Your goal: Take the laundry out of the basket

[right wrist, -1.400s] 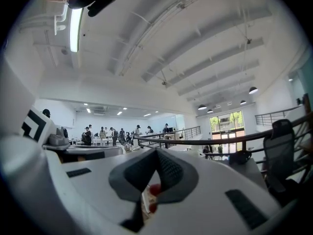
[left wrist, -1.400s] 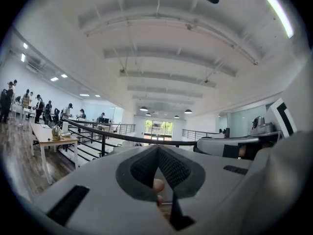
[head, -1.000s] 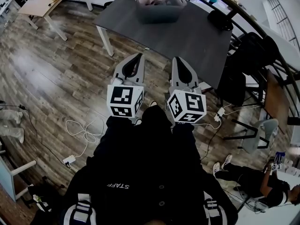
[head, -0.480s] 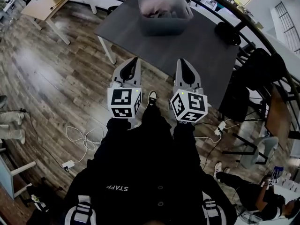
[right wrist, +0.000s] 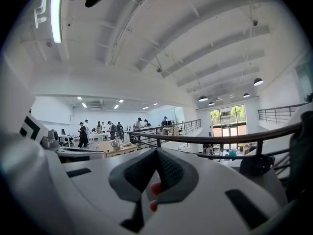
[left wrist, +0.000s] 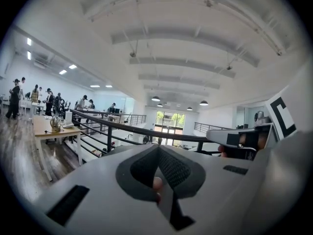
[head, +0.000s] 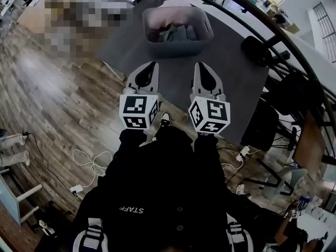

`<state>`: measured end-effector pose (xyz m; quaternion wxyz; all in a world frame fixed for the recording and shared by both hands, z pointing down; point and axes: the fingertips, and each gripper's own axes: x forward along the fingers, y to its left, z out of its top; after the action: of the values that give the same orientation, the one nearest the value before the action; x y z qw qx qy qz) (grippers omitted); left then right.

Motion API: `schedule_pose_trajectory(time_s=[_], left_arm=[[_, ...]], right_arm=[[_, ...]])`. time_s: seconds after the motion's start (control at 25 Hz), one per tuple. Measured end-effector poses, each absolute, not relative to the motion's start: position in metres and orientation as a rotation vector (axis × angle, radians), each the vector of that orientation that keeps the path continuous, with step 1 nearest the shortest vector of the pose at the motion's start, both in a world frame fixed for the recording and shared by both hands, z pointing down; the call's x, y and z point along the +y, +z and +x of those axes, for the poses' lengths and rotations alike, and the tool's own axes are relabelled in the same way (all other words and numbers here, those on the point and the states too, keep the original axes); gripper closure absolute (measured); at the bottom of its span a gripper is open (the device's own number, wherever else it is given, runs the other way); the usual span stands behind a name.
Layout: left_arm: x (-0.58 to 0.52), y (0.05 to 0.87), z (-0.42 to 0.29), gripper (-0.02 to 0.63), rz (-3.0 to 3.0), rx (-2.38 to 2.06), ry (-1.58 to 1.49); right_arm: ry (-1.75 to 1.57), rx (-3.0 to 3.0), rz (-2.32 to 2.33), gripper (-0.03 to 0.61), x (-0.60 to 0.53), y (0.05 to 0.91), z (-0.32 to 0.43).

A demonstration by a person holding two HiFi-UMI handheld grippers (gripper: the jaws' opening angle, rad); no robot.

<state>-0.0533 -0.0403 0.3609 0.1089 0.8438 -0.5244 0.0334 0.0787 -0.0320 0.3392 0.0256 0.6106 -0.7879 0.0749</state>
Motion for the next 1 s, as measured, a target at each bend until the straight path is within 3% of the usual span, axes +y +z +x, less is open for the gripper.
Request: schedule_pose_trajectory(time_s=[0.28, 1.0], left_arm=[[-0.107, 0.385, -0.029, 0.612, 2.432, -1.503, 0.159], [-0.141, 0.401, -0.037, 0.612, 2.414, -1.432, 0.228]], right_arm=[[0.324, -2.403, 1.846, 0.565, -0.1, 0.366, 0.097], [0.389, -2.319, 1.839, 0.565, -0.123, 0.386, 0.087]])
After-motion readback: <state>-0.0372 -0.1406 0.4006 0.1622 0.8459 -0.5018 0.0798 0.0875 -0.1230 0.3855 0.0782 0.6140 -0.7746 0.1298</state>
